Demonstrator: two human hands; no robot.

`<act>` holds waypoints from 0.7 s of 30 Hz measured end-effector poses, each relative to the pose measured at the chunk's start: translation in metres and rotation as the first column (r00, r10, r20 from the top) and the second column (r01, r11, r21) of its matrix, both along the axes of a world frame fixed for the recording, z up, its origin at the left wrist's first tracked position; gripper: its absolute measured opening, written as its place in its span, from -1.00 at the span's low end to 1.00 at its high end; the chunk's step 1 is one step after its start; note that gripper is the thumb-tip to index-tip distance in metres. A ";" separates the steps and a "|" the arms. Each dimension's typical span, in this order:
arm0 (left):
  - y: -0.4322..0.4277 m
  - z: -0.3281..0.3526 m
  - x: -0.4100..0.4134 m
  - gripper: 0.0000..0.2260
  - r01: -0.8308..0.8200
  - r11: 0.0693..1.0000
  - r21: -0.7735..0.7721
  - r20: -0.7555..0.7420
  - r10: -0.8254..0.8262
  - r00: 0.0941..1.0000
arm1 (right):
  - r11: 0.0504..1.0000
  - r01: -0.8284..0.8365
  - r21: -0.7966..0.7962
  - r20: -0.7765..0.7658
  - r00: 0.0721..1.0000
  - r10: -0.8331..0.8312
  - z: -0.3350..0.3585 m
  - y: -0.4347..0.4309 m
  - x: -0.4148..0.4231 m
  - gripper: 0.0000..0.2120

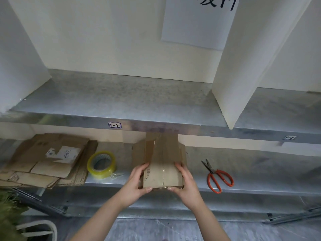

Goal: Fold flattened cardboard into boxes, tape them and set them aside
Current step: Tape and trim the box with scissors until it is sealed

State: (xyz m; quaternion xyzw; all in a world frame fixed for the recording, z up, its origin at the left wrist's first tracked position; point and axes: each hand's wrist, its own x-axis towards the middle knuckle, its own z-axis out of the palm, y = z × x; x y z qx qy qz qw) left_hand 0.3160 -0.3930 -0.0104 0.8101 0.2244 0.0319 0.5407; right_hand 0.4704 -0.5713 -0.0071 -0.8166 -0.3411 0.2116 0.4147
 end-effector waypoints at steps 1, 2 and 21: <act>-0.004 -0.002 -0.003 -0.29 0.000 1.000 0.002 0.003 0.000 1.000 | 1.000 -0.004 -0.006 -0.002 1.000 0.004 0.000 -0.004 -0.002 -0.14; -0.008 -0.004 -0.006 -0.29 0.000 1.000 0.003 0.004 0.000 1.000 | 1.000 -0.009 -0.015 -0.005 1.000 0.009 -0.001 -0.009 -0.004 -0.13; -0.017 -0.014 -0.010 -0.30 0.109 0.985 0.134 -0.078 -0.100 0.992 | 0.996 -0.031 -0.082 -0.038 0.999 0.027 -0.024 -0.025 -0.019 -0.21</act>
